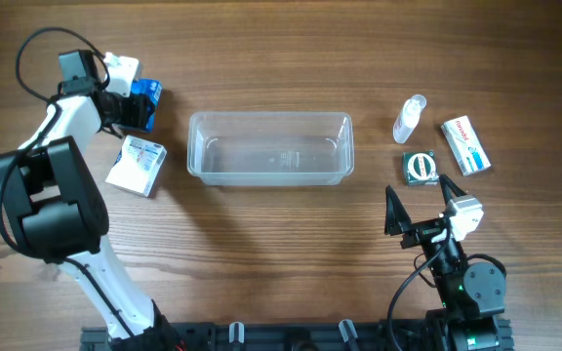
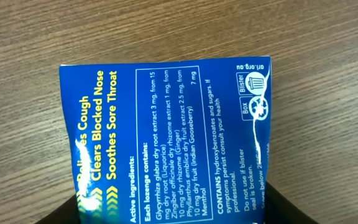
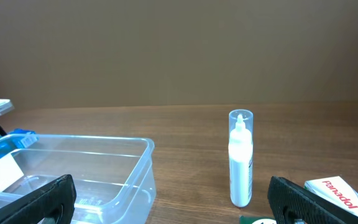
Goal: Pack container
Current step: 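Grasp the blue VapoDrops box with the left gripper and lift, then carry the blue box over the container and lower it inside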
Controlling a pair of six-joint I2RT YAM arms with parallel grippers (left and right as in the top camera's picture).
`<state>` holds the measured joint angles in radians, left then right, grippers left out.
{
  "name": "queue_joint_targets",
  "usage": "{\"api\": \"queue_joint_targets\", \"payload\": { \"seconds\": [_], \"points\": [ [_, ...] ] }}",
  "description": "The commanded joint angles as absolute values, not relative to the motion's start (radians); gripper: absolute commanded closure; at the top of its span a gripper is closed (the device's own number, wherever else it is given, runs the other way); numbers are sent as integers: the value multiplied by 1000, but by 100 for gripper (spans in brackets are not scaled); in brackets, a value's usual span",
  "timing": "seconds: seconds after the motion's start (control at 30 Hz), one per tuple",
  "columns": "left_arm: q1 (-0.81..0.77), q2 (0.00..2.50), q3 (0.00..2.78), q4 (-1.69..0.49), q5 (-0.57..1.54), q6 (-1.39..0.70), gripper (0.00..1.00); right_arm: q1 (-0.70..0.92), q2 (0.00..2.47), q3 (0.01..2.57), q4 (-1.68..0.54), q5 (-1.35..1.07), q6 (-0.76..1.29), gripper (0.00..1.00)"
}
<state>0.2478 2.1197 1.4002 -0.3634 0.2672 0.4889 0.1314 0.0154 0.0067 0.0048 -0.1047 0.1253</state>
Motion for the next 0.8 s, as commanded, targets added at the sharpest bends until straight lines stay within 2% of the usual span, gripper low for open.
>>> {"api": "queue_joint_targets", "payload": {
  "seconds": [0.0,0.03,0.2,0.37,0.47,0.57,0.67,0.77],
  "points": [
    [239,2145,1393,-339,279,486,51,125,11,5,9,-121,108,0],
    [239,2142,1394,-327,279,486,54,125,11,5,9,-121,107,0],
    [226,2085,1394,-294,279,484,54,125,11,5,9,-121,107,0],
    [172,1918,1394,-304,279,477,54,125,11,5,9,-121,107,0],
    [133,1785,1394,-303,279,345,54,125,11,5,9,-121,107,0],
    [101,1656,1394,-337,279,121,56,125,11,5,8,-121,107,0],
    [70,1536,1394,-449,279,-52,54,125,11,5,9,-121,107,0],
    [20,1465,1394,-632,279,-139,51,125,11,5,8,-121,108,0]
  ]
}}
